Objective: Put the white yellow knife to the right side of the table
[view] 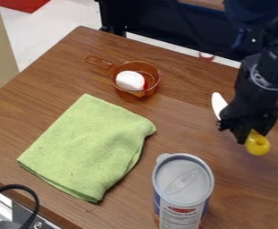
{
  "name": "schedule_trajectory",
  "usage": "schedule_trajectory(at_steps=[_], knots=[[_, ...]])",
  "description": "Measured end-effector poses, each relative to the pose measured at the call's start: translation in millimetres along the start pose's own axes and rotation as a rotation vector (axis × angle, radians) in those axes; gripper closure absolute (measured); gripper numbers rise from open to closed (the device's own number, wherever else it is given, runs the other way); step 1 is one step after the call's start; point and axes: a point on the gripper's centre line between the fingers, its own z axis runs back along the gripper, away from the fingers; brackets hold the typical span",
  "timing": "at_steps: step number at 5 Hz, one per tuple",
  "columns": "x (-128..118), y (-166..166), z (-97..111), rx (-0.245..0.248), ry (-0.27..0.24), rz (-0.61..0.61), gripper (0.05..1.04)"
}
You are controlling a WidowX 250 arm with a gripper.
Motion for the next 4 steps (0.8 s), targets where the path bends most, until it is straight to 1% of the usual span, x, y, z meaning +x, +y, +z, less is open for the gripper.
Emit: schedule_trajectory(at_steps=[1,2,3,4], knots=[[2.5,5.0,1.7,0.035,0.023,0.178,0.705],[9.9,4.6,0.2,0.031,-0.043,0.38,0.705],[10.4,7.1,-11.4,0.042,-0.062,0.488,0.719],[9.5,9.4,-21.7,0.061,-0.068,0.546,0.719]])
